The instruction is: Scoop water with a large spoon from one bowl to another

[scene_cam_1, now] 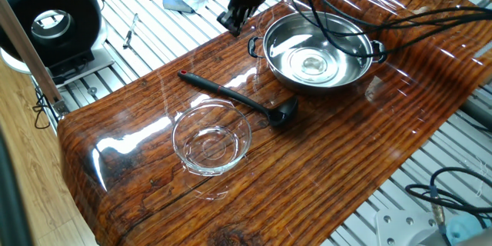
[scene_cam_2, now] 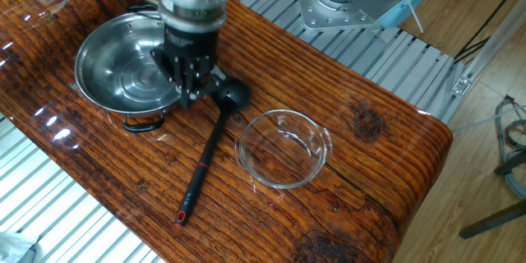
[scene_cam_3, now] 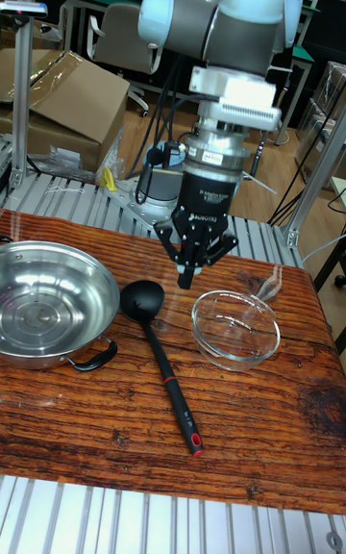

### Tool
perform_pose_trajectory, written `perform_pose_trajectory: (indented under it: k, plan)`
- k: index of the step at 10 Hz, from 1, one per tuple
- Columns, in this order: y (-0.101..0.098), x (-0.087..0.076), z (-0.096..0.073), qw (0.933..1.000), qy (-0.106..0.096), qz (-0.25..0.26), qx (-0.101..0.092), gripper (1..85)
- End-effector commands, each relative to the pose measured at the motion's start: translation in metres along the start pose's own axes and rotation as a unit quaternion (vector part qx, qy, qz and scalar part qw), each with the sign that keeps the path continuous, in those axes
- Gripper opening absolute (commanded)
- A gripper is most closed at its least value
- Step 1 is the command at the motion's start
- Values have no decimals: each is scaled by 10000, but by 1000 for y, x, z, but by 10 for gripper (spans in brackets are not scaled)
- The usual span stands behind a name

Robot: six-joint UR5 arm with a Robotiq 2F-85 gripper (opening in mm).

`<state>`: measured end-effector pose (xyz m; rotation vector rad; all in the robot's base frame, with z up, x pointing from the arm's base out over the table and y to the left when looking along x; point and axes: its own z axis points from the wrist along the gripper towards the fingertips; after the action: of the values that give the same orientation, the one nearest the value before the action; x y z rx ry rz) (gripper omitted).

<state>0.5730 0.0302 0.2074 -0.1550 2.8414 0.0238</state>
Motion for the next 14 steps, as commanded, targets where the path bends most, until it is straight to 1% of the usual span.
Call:
perform_pose_trajectory:
  k: [1,2,3,4,5,6,7,8,9,10,13,14]
  plan:
    - [6,17,-9,9982,196,552,-85,10]
    - [10,26,-8,9973,385,609,-139,10]
    - [11,34,-5,9965,564,605,-104,10]
    - [10,42,-5,9957,728,565,-40,10]
    - [2,45,-5,9961,770,416,107,10]
    - [-1,44,-3,9963,755,348,202,10]
    - [-3,42,-2,9968,686,294,294,10]
    - [1,43,1,9967,668,348,291,10]
    - [3,45,2,9963,722,349,295,10]
    - [5,46,4,9963,722,358,288,10]
    - [11,41,9,9972,594,330,325,10]
    - [11,41,10,9973,580,322,326,10]
